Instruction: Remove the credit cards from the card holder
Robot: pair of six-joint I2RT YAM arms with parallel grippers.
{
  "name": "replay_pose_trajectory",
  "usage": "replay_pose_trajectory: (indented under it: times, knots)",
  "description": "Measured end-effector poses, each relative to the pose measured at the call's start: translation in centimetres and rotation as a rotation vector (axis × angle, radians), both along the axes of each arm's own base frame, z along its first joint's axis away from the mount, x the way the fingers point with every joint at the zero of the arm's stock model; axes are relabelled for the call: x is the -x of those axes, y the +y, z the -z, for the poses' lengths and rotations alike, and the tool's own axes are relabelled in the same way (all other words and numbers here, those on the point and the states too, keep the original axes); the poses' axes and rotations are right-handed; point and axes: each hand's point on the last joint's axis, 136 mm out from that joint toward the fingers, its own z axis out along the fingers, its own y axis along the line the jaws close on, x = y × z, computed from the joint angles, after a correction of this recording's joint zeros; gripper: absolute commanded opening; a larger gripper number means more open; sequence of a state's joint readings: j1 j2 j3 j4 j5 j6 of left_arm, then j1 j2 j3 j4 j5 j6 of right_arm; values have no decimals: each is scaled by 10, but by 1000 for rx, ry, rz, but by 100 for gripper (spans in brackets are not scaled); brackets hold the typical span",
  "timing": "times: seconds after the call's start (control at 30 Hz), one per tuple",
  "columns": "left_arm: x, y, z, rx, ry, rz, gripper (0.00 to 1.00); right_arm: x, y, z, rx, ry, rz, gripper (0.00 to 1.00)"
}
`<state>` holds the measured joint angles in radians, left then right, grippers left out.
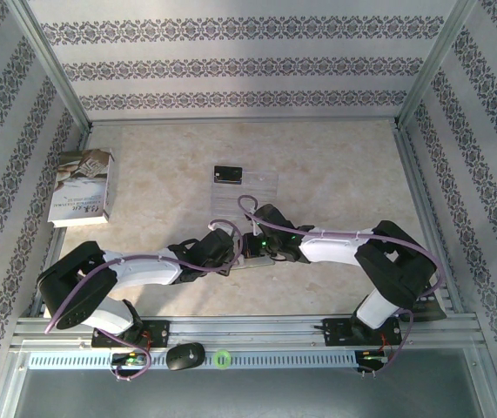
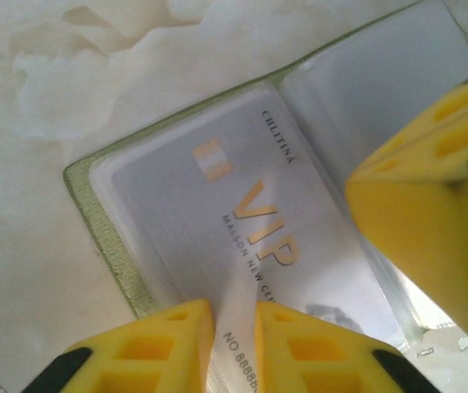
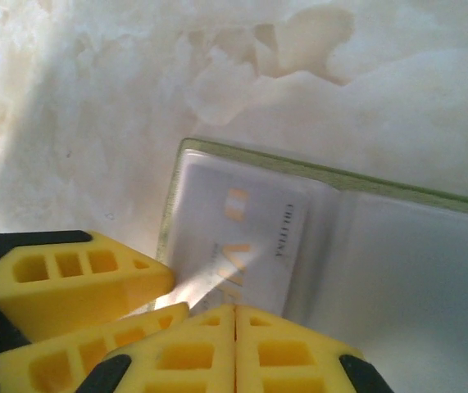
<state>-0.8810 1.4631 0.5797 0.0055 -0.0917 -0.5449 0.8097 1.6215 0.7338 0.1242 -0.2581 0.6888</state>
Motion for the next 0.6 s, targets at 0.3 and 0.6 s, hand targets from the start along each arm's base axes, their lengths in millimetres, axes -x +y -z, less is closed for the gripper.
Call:
replay_pose_trajectory:
  times: [0.3,0.6]
  knots:
    - [6,9,0,-47,5,29,43,0,-17,-2,34,-25,35,11]
    - [-4,1,2,-111,-17,50,31,1,-21,-5,36,-41,37,13]
